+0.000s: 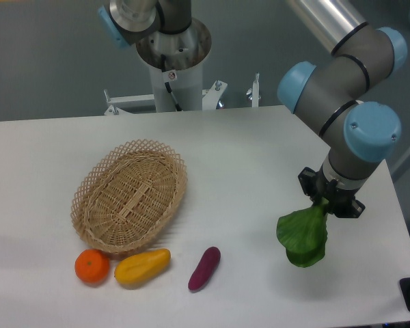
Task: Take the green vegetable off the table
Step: 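Carry the held bok choy up and away from the basket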
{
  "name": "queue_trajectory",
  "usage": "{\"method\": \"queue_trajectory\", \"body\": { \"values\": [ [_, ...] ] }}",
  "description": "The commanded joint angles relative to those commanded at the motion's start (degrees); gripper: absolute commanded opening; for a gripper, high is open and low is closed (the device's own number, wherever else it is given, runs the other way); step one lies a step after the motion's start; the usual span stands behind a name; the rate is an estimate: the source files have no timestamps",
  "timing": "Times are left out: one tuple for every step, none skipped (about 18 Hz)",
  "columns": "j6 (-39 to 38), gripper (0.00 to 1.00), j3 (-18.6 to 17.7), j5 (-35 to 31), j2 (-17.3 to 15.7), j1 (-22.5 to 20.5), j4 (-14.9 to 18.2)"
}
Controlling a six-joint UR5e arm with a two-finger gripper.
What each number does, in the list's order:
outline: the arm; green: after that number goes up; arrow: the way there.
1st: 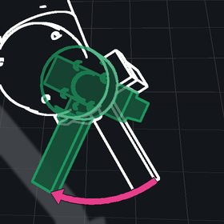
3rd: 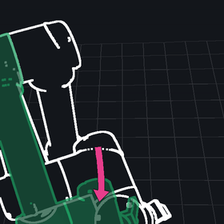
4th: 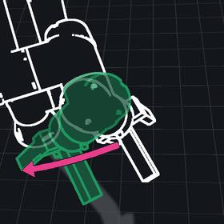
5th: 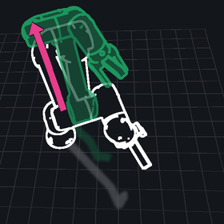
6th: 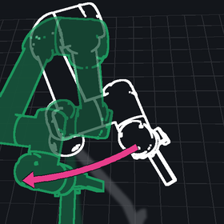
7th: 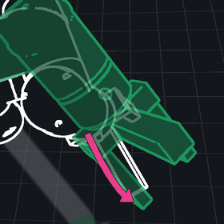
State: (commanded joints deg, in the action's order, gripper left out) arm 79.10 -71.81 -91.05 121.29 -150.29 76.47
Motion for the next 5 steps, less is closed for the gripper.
{"method": "queue_trajectory", "body": {
  "values": [
    [0.0,0.19,-0.1,0.0,0.0,0.0,0.0],
    [0.0,0.19,-0.1,0.0,0.0,0.1,-0.1],
    [0.0,0.19,-0.1,0.0,0.0,0.1,-0.1],
    [0.0,0.19,-0.2,0.0,0.0,0.1,-0.1],
    [0.0,0.19,-0.3,0.0,0.0,0.1,-0.1]
  ]
}}
